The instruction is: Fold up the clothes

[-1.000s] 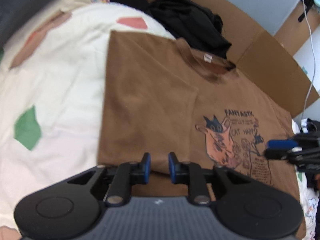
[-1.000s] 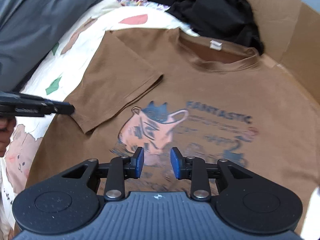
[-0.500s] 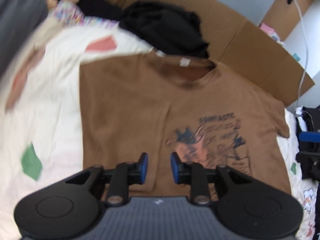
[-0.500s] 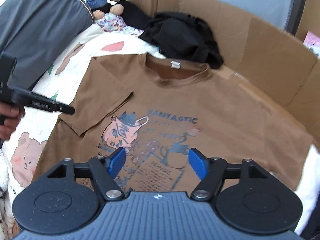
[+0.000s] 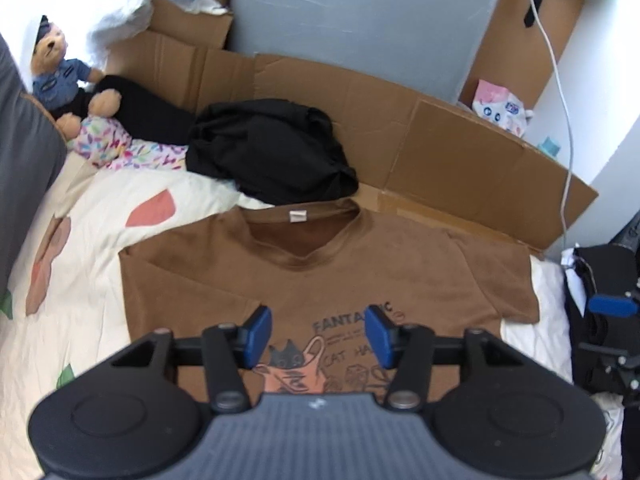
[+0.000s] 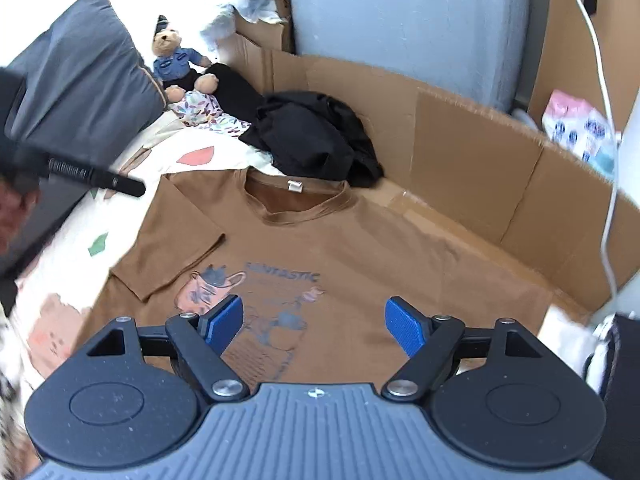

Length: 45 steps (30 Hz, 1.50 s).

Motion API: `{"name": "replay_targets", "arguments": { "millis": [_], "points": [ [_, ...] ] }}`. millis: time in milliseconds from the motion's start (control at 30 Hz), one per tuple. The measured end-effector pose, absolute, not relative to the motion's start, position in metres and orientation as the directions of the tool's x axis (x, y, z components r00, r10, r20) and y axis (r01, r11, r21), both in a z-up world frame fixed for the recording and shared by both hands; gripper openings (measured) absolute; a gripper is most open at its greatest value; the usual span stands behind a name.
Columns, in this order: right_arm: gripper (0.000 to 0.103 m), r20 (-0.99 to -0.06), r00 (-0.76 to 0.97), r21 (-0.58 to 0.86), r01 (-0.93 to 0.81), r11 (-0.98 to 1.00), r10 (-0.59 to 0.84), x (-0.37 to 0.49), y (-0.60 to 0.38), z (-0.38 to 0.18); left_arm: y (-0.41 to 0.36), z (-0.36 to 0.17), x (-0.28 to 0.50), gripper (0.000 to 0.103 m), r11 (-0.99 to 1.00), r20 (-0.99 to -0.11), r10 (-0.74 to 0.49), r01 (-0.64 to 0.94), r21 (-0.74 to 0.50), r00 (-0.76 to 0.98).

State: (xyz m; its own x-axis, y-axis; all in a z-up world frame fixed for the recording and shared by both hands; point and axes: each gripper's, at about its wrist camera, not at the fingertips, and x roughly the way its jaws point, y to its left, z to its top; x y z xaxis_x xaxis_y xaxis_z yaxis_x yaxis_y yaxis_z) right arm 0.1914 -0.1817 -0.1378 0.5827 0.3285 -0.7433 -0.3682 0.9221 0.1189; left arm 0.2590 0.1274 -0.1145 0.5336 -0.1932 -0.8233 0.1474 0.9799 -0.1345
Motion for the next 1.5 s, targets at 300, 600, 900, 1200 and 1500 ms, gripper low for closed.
{"name": "replay_targets", "arguments": {
  "millis": [300,600,900,1200,1500],
  "points": [
    [0.083,-0.686,0.630,0.221,-0.298,0.929,0.365,0.196,-0.217,-0.173,0.070,-0.146,0.269,0.054,0.977,-0.815,-0.209,0.140,-0.159,0.540],
    [0.083,-0.670,0.714,0.295,0.007,0.955,0.202,0.205,-0.260,-0.227,0.039,-0.188,0.280,0.054,0.959,-0.801,-0.281,0.178,-0.219,0.528],
    [0.083,-0.726,0.674,0.235,0.060,0.970,0.134,0.227,-0.278,-0.260,0.008,-0.230,0.298,0.047,0.945,-0.823,-0.313,0.245,-0.218,0.473],
    [0.082,-0.747,0.651,0.291,0.139,0.947,0.134,0.232,-0.309,-0.295,-0.026,-0.244,0.305,0.026,0.912,-0.807,-0.401,0.274,-0.306,0.433],
    [0.079,-0.757,0.642,0.308,0.193,0.932,0.118,0.225,-0.331,-0.323,-0.068,-0.267,0.306,0.014,0.878,-0.798,-0.461,0.330,-0.347,0.388]
  ]
}}
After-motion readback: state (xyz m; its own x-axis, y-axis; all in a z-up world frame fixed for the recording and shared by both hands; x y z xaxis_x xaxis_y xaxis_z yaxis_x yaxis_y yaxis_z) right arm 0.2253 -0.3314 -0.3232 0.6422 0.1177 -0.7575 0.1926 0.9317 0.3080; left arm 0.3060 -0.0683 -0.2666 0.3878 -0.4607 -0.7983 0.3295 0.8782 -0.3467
